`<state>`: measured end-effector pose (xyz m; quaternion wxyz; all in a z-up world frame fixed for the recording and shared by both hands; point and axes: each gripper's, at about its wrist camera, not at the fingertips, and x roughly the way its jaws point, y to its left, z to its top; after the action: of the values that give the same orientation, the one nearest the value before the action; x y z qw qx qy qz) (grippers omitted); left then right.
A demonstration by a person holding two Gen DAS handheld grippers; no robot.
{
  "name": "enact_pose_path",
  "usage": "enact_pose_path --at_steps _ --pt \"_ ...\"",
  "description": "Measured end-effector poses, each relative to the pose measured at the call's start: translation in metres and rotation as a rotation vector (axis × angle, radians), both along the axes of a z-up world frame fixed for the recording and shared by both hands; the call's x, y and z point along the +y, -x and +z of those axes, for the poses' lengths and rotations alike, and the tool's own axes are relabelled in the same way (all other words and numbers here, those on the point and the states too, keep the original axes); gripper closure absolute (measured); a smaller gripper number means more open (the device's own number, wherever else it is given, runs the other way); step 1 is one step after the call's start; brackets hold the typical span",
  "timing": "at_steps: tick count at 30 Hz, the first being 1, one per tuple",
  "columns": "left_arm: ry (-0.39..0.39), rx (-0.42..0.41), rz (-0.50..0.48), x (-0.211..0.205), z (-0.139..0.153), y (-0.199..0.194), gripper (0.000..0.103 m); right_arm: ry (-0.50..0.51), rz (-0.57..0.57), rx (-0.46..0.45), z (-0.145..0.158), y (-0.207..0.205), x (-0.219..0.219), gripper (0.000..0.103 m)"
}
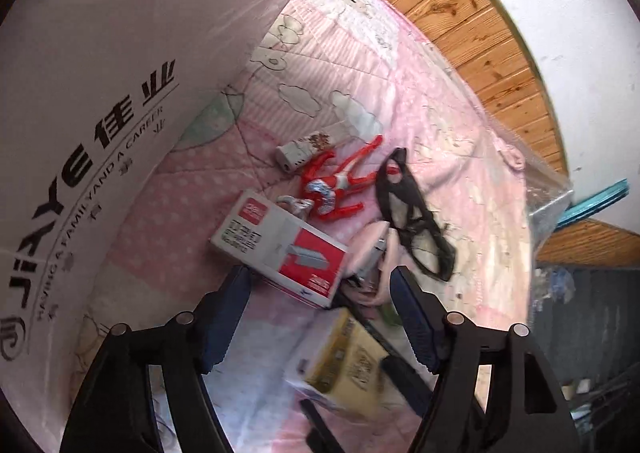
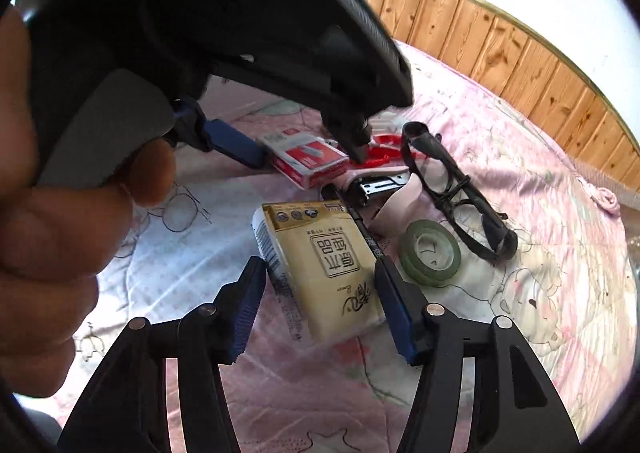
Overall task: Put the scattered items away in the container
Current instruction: 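Move the left tool to the red-white staple box while the right tool reaches the gold tissue pack, then close the left tool on the staple box while the right tool grasps the tissue pack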
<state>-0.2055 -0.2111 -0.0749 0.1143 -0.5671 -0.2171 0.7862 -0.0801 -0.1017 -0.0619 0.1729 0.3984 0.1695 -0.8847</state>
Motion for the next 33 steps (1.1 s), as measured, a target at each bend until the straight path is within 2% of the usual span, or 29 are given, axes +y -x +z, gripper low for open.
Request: enact_pose_path --at_steps 1,2,3,6,10,13,15,18,19,20,23,26,29,30,31,32,33 --pt "0.035 -0.005 0.002 0.001 -0.003 0.003 0.040 0.036 -0.019 -0.018 0.003 0.003 0.005 0.053" --pt "0.044 0.002 0.008 0.000 -0.003 0.005 0.042 0.081 -0.037 -0.037 0.007 0.004 0.010 0.057" --pt "0.042 0.008 0.011 0.000 -0.002 0.006 0.050 0.122 -0.055 -0.050 0.013 0.005 0.017 0.065" --pt "0.053 0.027 -0.005 0.002 0.003 0.002 0.060 0.282 -0.145 -0.113 0.027 0.004 0.044 0.073" --pt "0.124 0.059 -0.067 0.007 0.016 -0.015 0.060 0.600 -0.314 -0.276 0.029 0.005 0.092 0.080" --pt "0.221 0.074 -0.199 0.022 0.024 -0.038 0.060 0.776 -0.435 -0.379 0.019 -0.002 0.131 0.083" --pt "0.270 0.063 -0.319 0.035 0.023 -0.056 0.060 0.773 -0.485 -0.388 0.017 -0.003 0.145 0.083" --pt "0.303 0.017 -0.391 0.043 0.011 -0.070 0.059 0.754 -0.545 -0.375 0.018 0.003 0.157 0.075" --pt "0.299 0.002 -0.379 0.042 0.006 -0.071 0.059 0.755 -0.555 -0.372 0.017 0.004 0.160 0.063" --pt "0.293 0.001 -0.363 0.040 0.006 -0.071 0.057 0.763 -0.563 -0.367 0.018 0.004 0.162 0.060" --pt "0.289 0.035 -0.341 0.042 0.011 -0.070 0.028 0.846 -0.580 -0.371 0.014 0.004 0.168 0.053" --pt "0.335 0.053 -0.313 0.045 0.009 -0.063 0.027 0.928 -0.597 -0.407 0.005 0.004 0.174 0.049" --pt "0.317 0.062 -0.279 0.048 0.004 -0.051 0.027 0.903 -0.586 -0.400 0.006 0.011 0.166 0.049" --pt "0.338 0.085 -0.281 0.055 0.004 -0.046 0.031 0.874 -0.587 -0.397 0.004 0.013 0.162 0.050" --pt "0.375 0.114 -0.276 0.058 0.004 -0.044 0.042 0.848 -0.584 -0.401 0.002 0.015 0.159 0.059" --pt "0.406 0.135 -0.266 0.058 0.006 -0.043 0.063 0.830 -0.580 -0.406 0.000 0.016 0.157 0.067" --pt "0.401 0.138 -0.264 0.057 0.007 -0.041 0.064 0.816 -0.575 -0.414 -0.003 0.017 0.155 0.073"
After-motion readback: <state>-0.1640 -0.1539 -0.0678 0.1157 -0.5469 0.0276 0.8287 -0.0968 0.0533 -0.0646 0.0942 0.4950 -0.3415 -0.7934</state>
